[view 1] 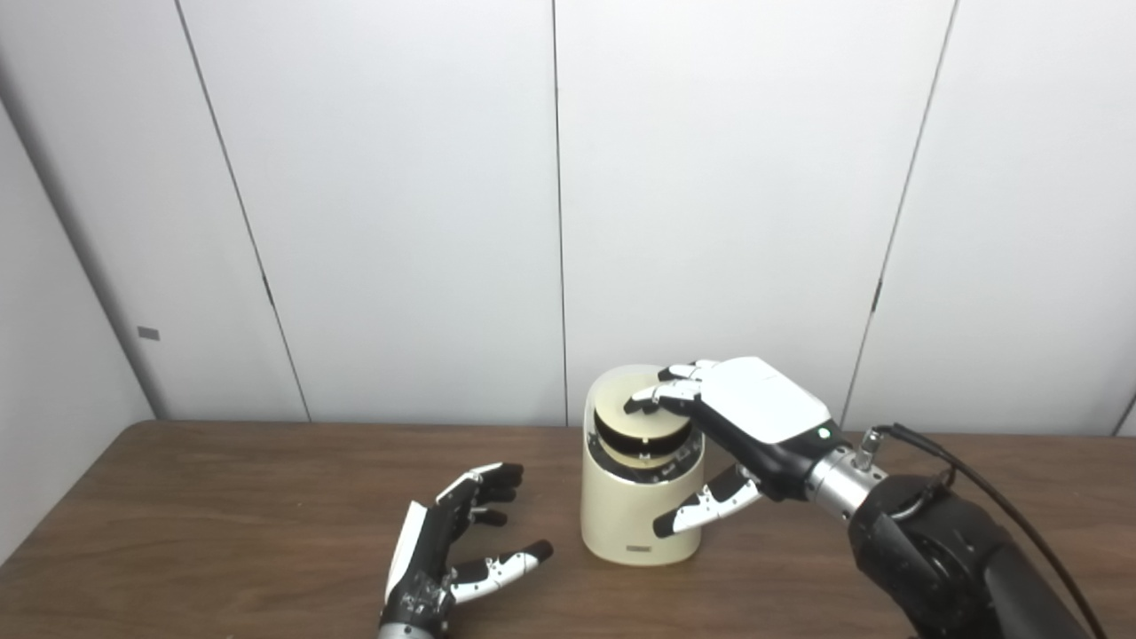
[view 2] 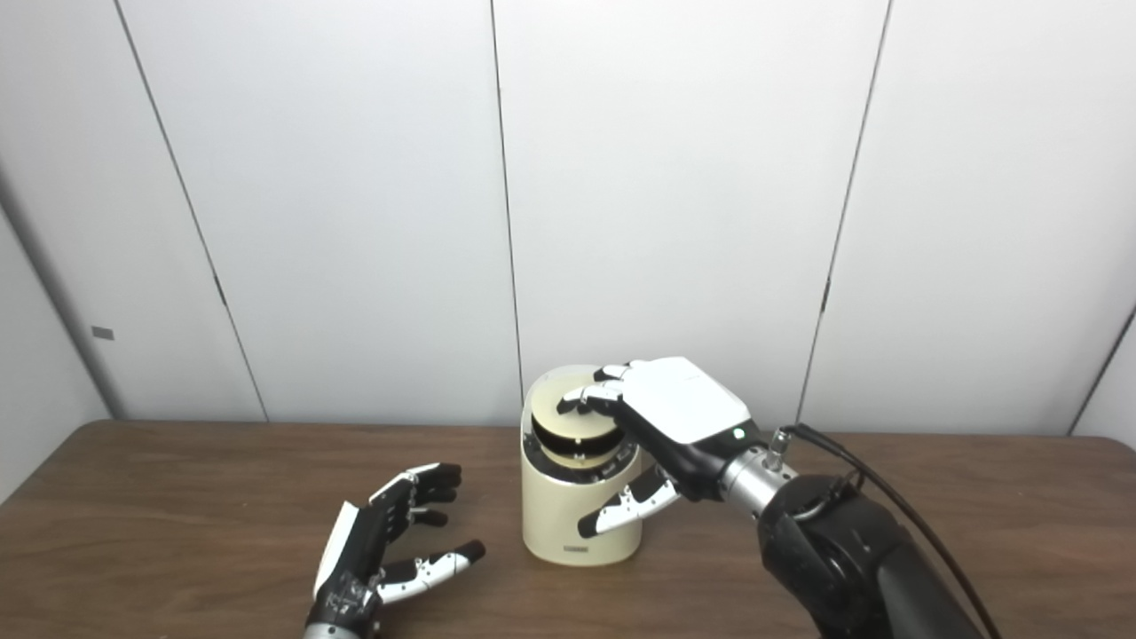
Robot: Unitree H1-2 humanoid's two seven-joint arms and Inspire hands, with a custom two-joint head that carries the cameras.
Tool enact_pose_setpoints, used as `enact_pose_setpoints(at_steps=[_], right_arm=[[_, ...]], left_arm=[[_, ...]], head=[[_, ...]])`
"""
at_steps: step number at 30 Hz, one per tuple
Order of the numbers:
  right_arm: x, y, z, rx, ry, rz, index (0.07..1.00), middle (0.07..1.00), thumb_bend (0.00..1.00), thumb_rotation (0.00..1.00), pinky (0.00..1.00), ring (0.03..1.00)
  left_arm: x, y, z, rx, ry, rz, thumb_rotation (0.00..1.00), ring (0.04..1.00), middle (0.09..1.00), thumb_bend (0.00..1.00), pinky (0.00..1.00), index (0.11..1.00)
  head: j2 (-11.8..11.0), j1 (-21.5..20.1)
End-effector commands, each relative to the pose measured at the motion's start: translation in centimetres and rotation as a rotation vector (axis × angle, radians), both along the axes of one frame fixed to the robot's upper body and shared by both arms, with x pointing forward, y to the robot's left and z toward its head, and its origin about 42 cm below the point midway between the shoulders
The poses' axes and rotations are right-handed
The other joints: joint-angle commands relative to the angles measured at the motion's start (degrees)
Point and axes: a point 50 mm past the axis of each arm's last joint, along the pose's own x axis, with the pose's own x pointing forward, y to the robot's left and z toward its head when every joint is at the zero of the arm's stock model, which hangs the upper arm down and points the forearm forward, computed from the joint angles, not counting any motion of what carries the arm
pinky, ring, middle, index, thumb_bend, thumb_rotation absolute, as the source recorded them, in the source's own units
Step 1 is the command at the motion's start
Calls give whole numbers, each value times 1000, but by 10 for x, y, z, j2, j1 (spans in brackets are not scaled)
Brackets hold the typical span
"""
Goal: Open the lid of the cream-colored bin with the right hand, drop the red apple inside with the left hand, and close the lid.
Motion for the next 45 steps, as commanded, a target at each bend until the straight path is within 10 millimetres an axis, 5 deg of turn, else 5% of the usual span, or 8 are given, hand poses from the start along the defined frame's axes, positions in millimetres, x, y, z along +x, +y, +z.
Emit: enact_pose_setpoints(at_steps=[1,28,45], right_arm=[[-2,1,16,11,-47,20,785,769,670,436,884,892],[0,5,1,-14,45,61,769,744,688,382,845,864],[-4,11,0,-163,82,-32,778,757,704,464,927,902]], left_arm=[[1,0,10,-2,-43,0,66,748,764,720,657,753],[-2,-3,15,-20,-76,1,53,727,748,698,638,736],[-2,2,13,-40,-79,18,16,696,726,685,601,725]], head=[[1,2],[15,6],[15,3]])
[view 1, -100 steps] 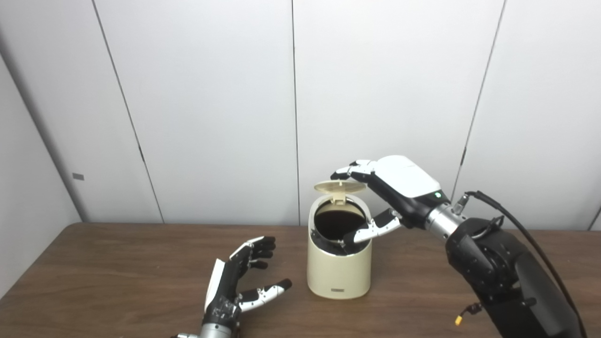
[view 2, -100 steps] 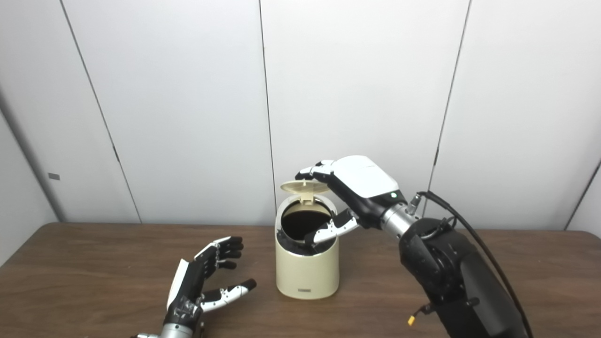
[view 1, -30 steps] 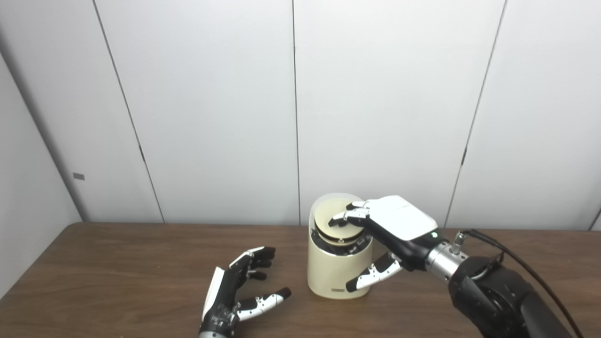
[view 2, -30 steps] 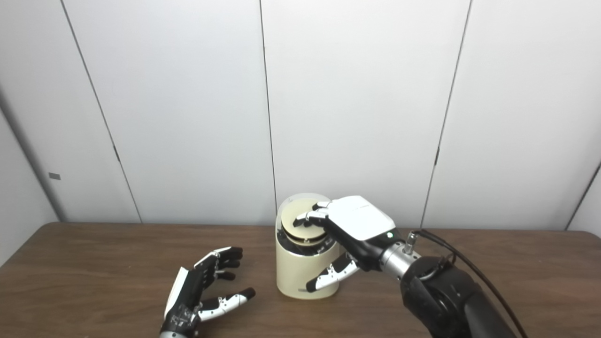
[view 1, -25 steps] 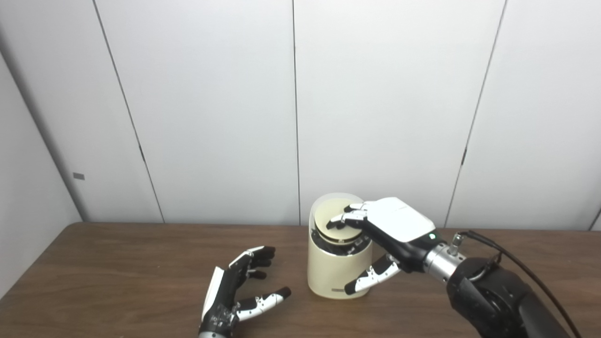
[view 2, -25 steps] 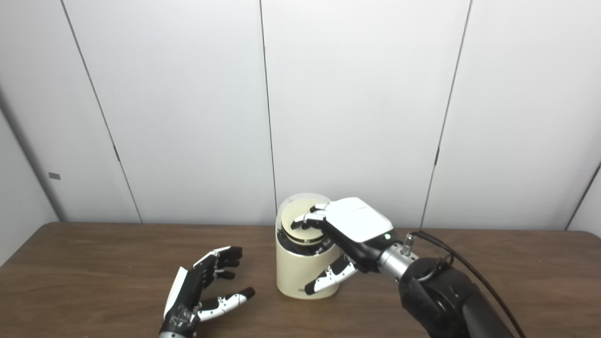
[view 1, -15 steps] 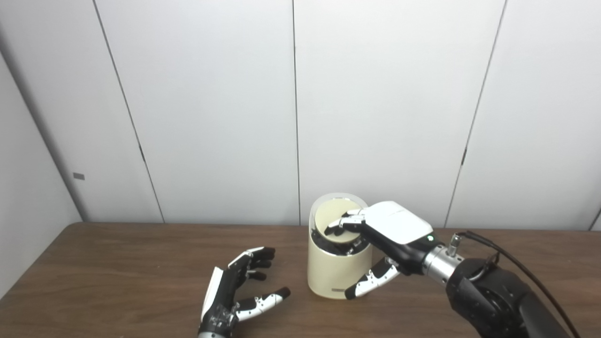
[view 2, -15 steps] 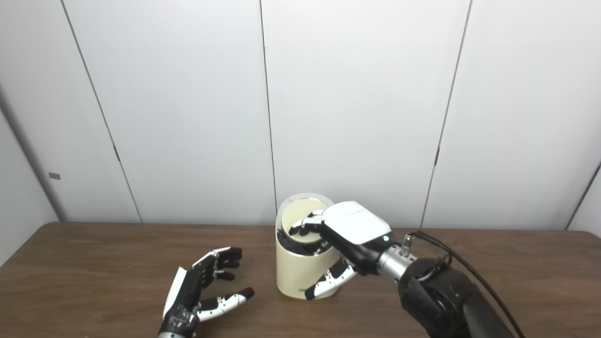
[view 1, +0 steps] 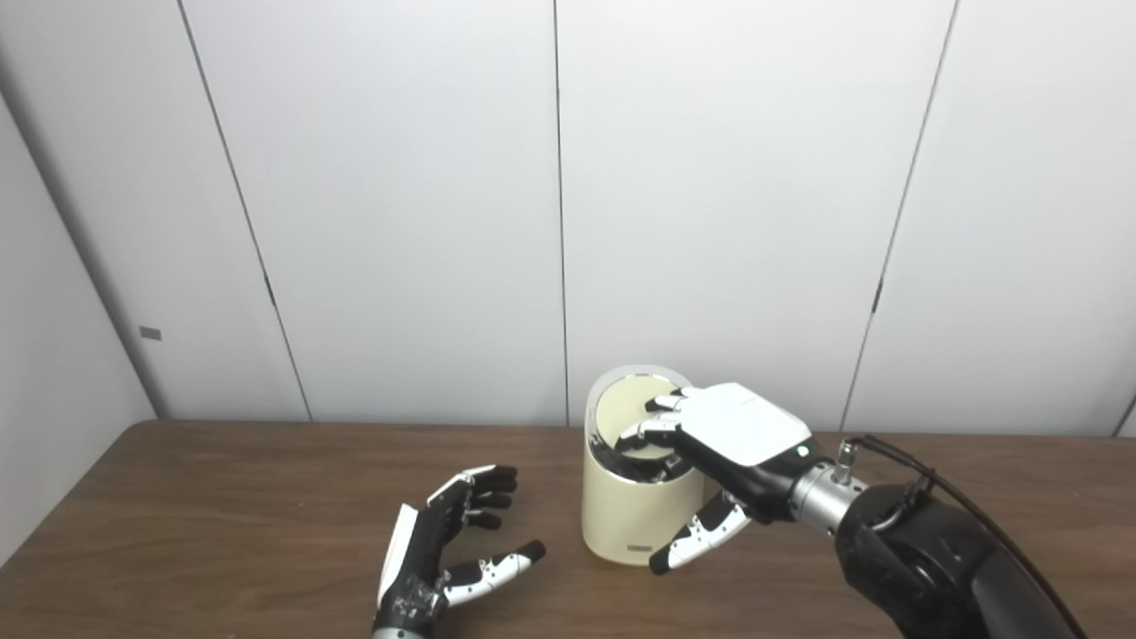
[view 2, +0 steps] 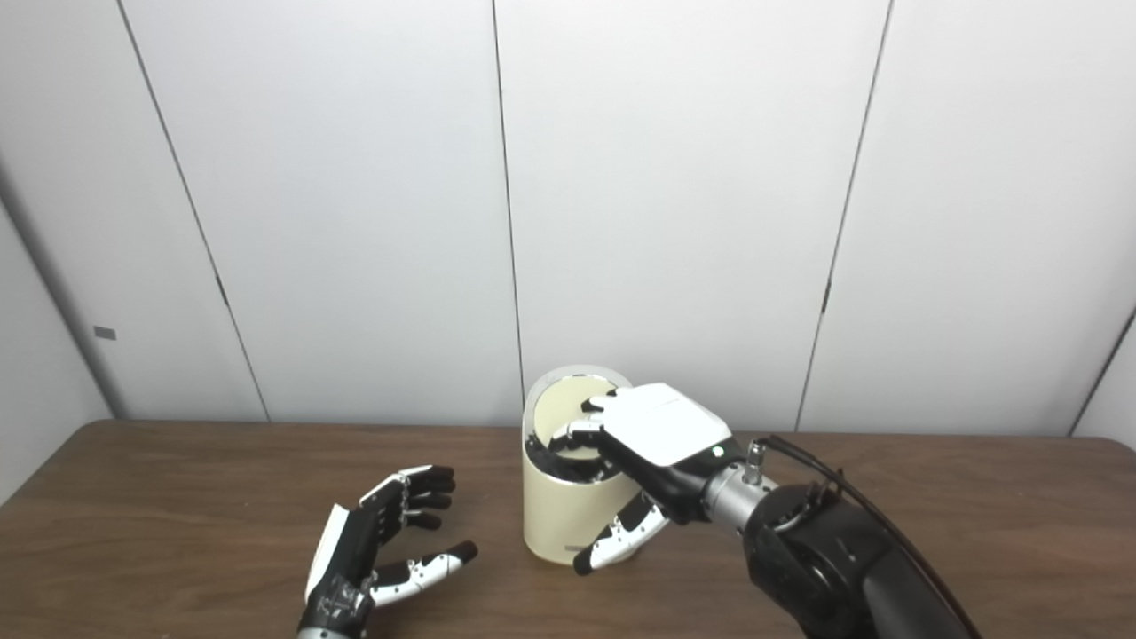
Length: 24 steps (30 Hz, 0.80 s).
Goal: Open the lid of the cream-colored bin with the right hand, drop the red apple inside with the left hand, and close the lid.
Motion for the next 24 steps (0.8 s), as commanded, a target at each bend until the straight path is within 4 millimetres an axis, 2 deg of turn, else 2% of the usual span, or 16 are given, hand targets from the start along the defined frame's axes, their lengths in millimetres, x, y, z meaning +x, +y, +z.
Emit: enact_pose_setpoints(at_steps=[1,6,14,24], right_arm=[[3,-1,6,-48,4,-27,776,756,702,465,935,903],[3,1,4,-63,8,-31,770,752,697,467,942,901],[-1,2,-3,-89,53,-52,776,768,710,503,963,914],[-2,6,-10,-67,98,-49,786,772,692,536,963,915]], left_arm=[[3,-1,11,-16,-66,1,21,700,728,686,607,725],[1,1,12,-7,-68,0,29,716,737,688,648,726],[0,1,12,-14,-66,-1,18,709,734,688,619,727],[1,1,13,-7,-62,-4,11,715,736,685,640,725]], head=[[2,0],[3,-1],[1,0],[4,-3]])
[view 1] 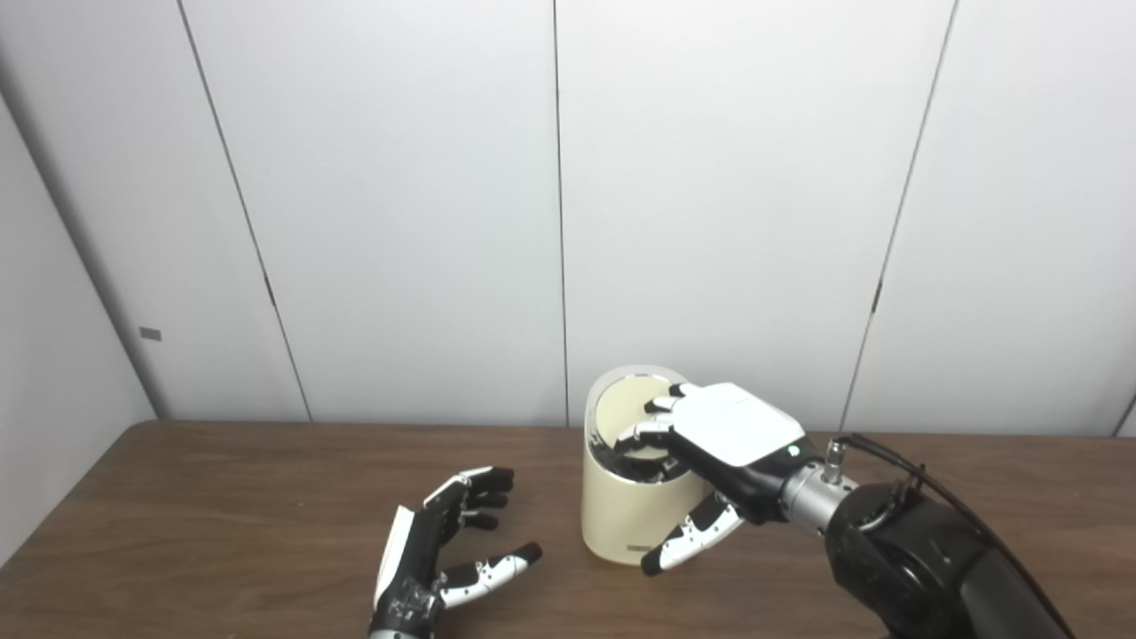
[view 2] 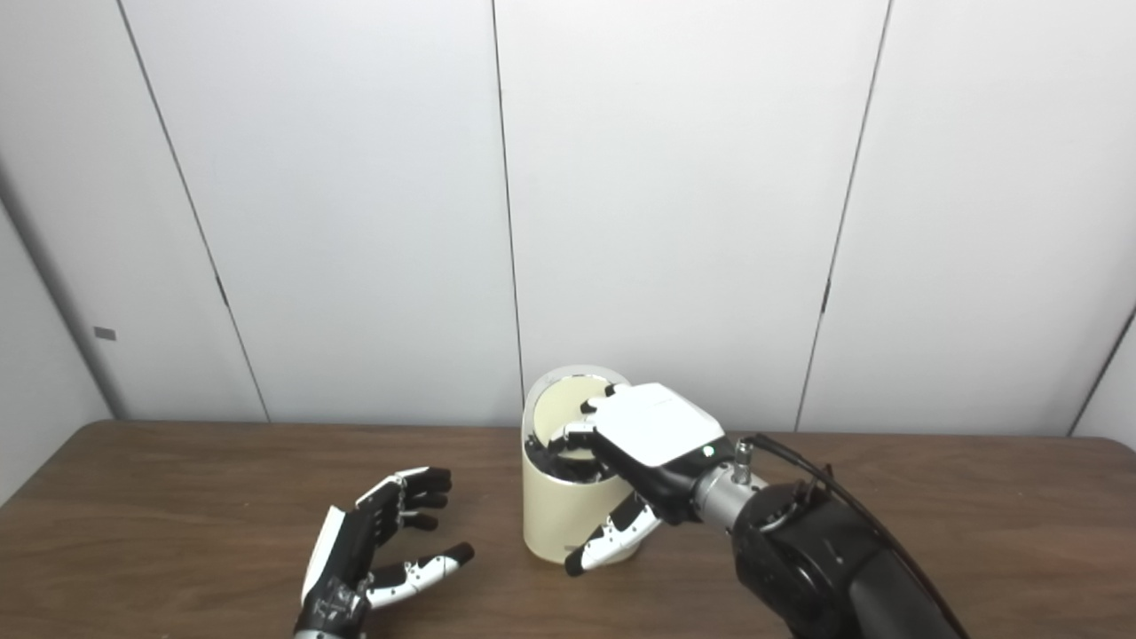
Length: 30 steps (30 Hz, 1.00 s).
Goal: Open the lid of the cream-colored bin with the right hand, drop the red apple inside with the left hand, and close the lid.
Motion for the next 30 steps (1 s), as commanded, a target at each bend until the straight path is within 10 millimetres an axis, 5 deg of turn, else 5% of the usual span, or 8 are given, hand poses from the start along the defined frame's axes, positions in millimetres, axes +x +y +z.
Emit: enact_pose_setpoints(at_steps=[1,21,25,30], right_arm=[[2,-2,-14,-34,86,-20,788,775,692,539,965,916],[6,-25,22,233,-88,-14,848,814,631,466,964,924],[8,-27,26,285,-132,-18,858,826,670,434,824,897],[10,-31,31,295,-148,-33,863,826,678,430,804,896]], left_arm=[[4,-1,13,-11,-63,-6,10,716,736,683,639,724],[9,-3,11,-11,-60,-6,23,708,729,696,627,719],[9,-4,11,-7,-58,-7,24,720,731,692,666,720],[11,-5,11,-14,-63,-16,16,718,733,691,663,724]], head=[[-1,0],[-6,-5],[-6,-6],[-7,-5]])
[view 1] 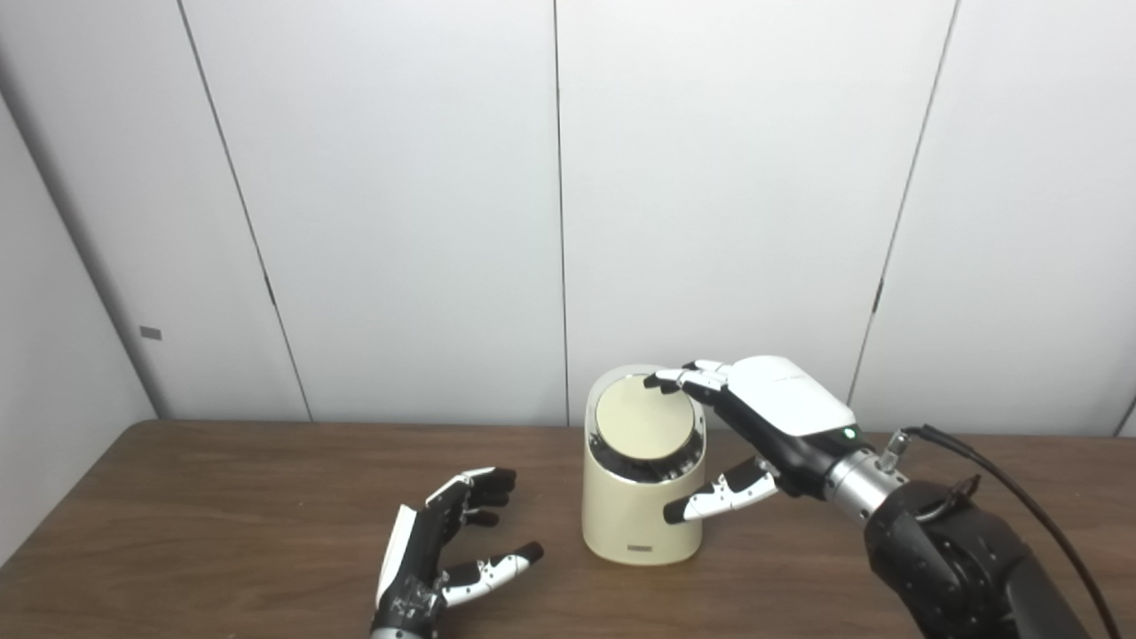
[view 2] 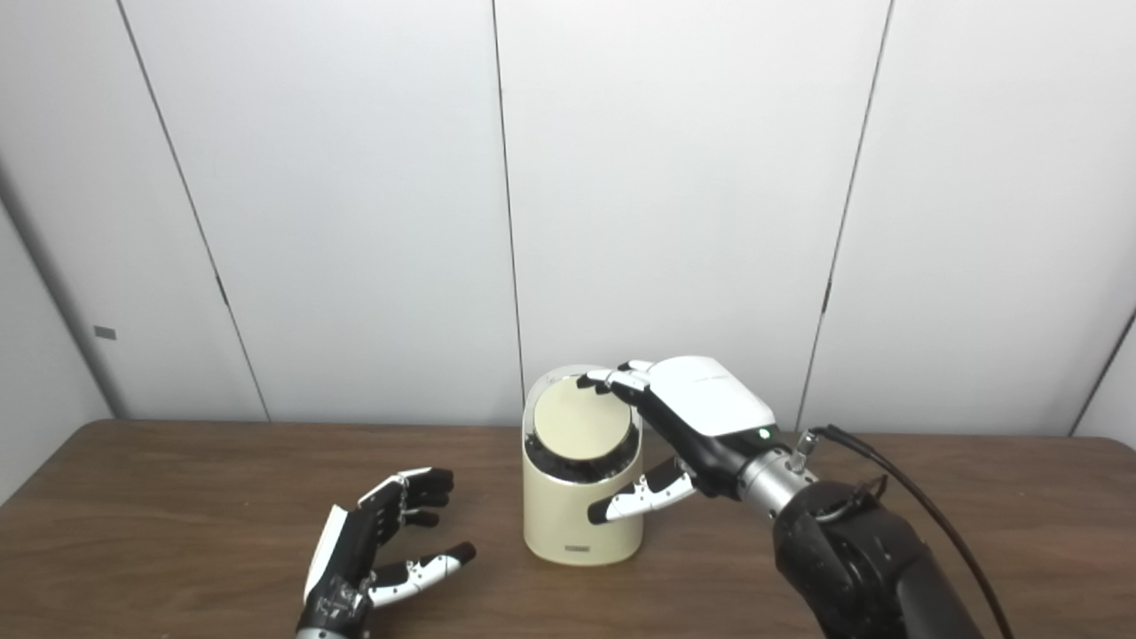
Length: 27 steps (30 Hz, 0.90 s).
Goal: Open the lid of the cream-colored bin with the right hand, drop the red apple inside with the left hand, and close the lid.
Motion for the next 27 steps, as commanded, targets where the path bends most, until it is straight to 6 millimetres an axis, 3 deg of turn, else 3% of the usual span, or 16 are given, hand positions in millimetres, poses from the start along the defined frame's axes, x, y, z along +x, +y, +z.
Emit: enact_pose_setpoints(at_steps=[1,9,15,19,21,24,27], right_arm=[[3,0,25,34,-90,3,861,825,679,426,813,891],[3,-7,27,61,-121,-8,869,826,677,407,870,882],[6,-25,18,128,-112,-65,878,850,672,372,706,848],[1,-45,6,234,-110,-101,879,864,659,325,651,824],[-1,-54,-1,317,-98,-112,866,866,676,233,661,810],[-2,-66,-18,375,-98,-105,890,877,660,226,661,814],[2,-76,-44,496,-39,-66,931,896,653,241,844,856]], left_arm=[[8,-3,13,-16,-70,-11,13,716,732,692,657,724],[8,-4,14,-23,-72,-13,15,715,736,694,642,724],[7,-4,15,-15,-82,-17,24,710,732,687,635,723],[6,-4,19,-10,-95,-20,4,702,726,681,630,723],[6,-3,21,-6,-102,-21,6,703,732,680,623,728],[6,-3,23,-3,-112,-23,28,713,740,687,633,735],[6,-3,24,-11,-109,-27,49,718,749,695,625,742]], head=[[0,0],[1,-1],[2,0],[4,-4],[3,-4],[3,-2],[3,0]])
